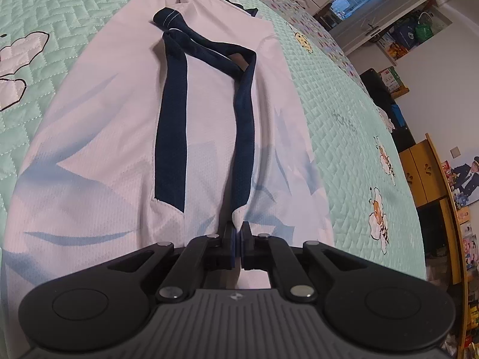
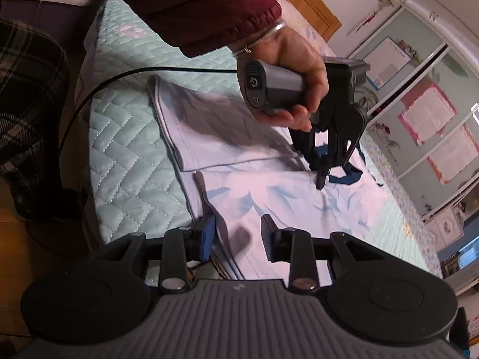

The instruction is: Fold clothes

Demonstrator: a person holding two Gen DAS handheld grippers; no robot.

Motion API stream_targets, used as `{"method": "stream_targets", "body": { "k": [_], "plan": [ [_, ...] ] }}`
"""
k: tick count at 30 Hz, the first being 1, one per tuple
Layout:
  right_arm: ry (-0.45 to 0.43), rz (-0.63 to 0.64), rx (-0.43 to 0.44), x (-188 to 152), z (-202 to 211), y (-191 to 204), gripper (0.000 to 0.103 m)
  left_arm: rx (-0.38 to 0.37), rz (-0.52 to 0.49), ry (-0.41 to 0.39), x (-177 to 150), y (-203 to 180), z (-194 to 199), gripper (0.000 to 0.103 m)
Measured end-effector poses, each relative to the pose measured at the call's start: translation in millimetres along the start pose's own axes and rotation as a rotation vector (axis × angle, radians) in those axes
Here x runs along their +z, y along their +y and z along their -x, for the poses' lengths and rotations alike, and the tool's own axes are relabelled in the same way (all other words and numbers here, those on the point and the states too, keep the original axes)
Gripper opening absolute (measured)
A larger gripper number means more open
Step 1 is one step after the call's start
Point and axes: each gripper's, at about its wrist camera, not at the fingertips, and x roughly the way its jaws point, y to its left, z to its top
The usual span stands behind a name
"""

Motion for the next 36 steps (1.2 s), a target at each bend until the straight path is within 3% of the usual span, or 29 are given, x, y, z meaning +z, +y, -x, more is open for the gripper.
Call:
{"method": "stream_targets", "body": {
  "k": [8, 18, 27, 36],
  "plan": [
    [0.013, 0.061, 0.0, -2, 1, 9, 0.034, 0.015, -0.004, -0.005, -2, -3, 0, 0.003],
    [-0.02, 0.205, -0.104, -1, -4, 35, 0.033, 0.038, -0.01, -0.013, -4, -8, -1, 0.003],
    [-0.02, 0.173, -0.084, 0, -3, 38, 0.0, 0.067, -0.025, -0.017, -6, -14, 2, 0.003],
    [-0.03, 0.104, -0.066, -7, 1, 35, 0.0, 0.06, -0.023, -0.028, -11, -12, 4, 0.003]
  ]
}}
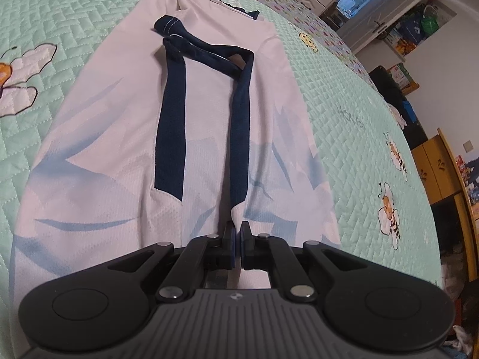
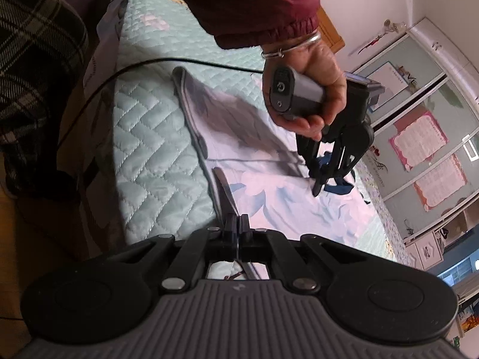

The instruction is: Fold clothes

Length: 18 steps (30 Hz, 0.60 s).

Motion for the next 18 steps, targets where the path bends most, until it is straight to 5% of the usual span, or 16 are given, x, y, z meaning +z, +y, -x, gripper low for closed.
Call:
{"method": "stream_targets", "body": {
  "k": [10, 13, 16, 18],
  "plan": [
    [0.014, -0.264, 0.084, -2, 15, -34, 0.001, -0.038, 0.026, -0.01, -4, 6, 1, 0.004],
    [0.006, -0.465, 0.133, -9, 25, -60, 0.003, -0.047, 0.028, -0.01, -4, 7, 2, 0.004],
    [-0.014, -0.743, 0.178, -27, 31, -90, 0.015, -0.053, 0.065, -0.015, -6, 9, 8, 0.005],
    [-0.032, -0.938, 0.197, -43, 36, -109, 0.017, -0.045, 0.063, -0.018, -10, 8, 18, 0.018]
  ]
}}
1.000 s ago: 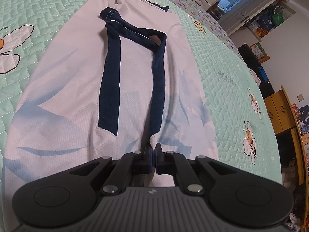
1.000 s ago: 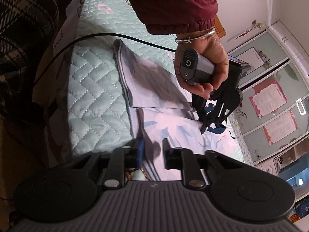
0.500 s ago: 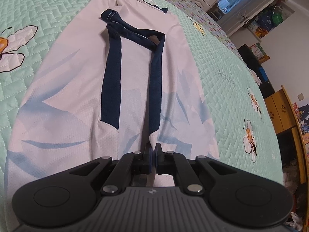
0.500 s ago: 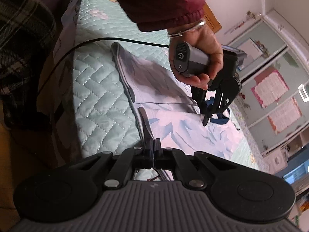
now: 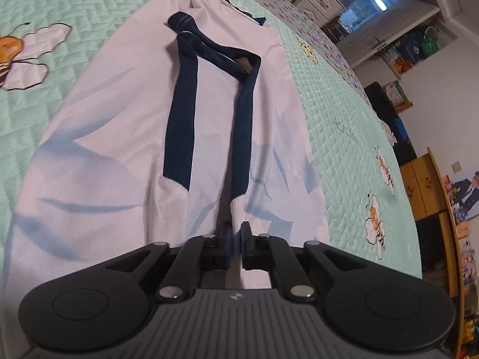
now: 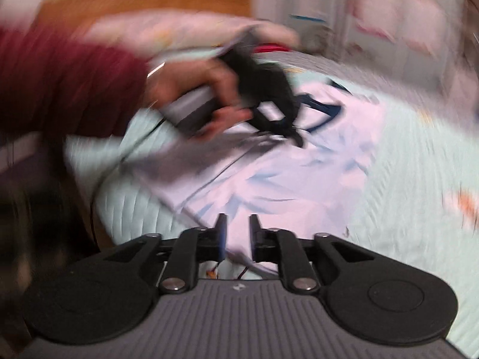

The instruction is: Fold clothes

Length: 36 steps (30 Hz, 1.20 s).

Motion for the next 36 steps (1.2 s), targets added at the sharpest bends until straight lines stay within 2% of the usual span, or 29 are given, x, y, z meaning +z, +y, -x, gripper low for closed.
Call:
{"method": "stream_targets", "body": {
  "k": [1, 3, 5, 7, 9, 12, 14, 16, 18, 21, 29, 33, 36],
  "plan": [
    [-0.013, -0.096, 0.014, 3, 4, -11, 0.017, 0.003, -0.015, -0.005, -3, -2, 9, 0.022],
    [-0.044, -0.283, 0.02, 1, 13, -35, 0.017, -0.018, -0.024, -0.063, -17, 0, 37, 0.034],
    [-0.06, -0.42, -0.005, -7, 19, -54, 0.017, -0.034, -0.023, -0.123, -34, 5, 66, 0.038],
    [-0.059, -0.498, -0.058, -15, 24, -68, 0.018, 0.015, -0.007, -0.174, -56, 16, 93, 0.04],
    [-0.049, -0.56, -0.101, -25, 26, -78, 0.019, 0.096, -0.001, -0.204, -76, 26, 113, 0.039],
    [-0.028, -0.67, -0.1, -36, 23, -93, 0.023, 0.143, -0.028, -0.21, -100, 33, 131, 0.04],
    [-0.003, -0.733, -0.098, -39, 16, -102, 0.035, 0.158, -0.066, -0.2, -107, 31, 135, 0.04],
    [0.0, -0.786, -0.077, -40, 10, -105, 0.036, 0.172, -0.076, -0.186, -110, 31, 135, 0.04],
    [-0.002, -0.82, -0.055, -38, 5, -106, 0.036, 0.167, -0.07, -0.171, -113, 31, 131, 0.04],
    [0.012, -0.836, -0.037, -36, -6, -104, 0.036, 0.161, -0.117, -0.16, -116, 22, 122, 0.04],
    [0.029, -0.843, -0.002, -34, -19, -106, 0.036, 0.197, -0.189, -0.149, -135, 7, 105, 0.044],
    [0.039, -0.83, 0.013, -32, -21, -108, 0.035, 0.215, -0.228, -0.201, -138, -9, 110, 0.044],
    [0.031, -0.85, 0.032, -34, -19, -114, 0.035, 0.183, -0.317, -0.209, -142, -30, 110, 0.044]
  ]
}}
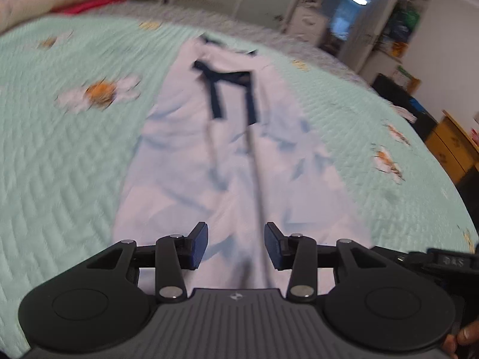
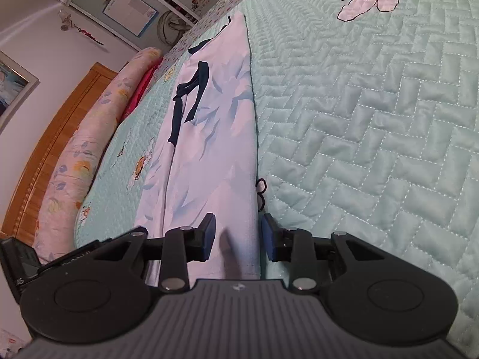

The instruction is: Fold clothes

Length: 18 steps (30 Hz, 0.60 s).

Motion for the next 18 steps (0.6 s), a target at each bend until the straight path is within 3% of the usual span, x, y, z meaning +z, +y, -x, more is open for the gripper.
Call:
{"method": "stream_targets", "body": {
  "k": [2, 10, 16, 17, 18],
  "plan": [
    [-0.001, -0.014, 0.014, 2, 2, -3, 0.035, -0.013, -0.025, 0.034, 1, -10, -6, 0.044],
    [0.005, -0.059, 0.078, -4, 10, -18, 0.035, -0.034, 0.038, 0.135, -6, -11, -29, 0.044],
    [-0.01, -0.103, 0.125, -9, 16, -28, 0.035, -0.073, 0.167, 0.165, -7, 0, -35, 0.042],
    [-0.012, -0.117, 0.136, -10, 17, -31, 0.035, -0.087, 0.187, 0.174, -6, 1, -35, 0.038],
    [-0.015, -0.129, 0.145, -11, 17, -33, 0.035, -0.101, 0.208, 0.182, -6, 2, -35, 0.023]
  ]
}}
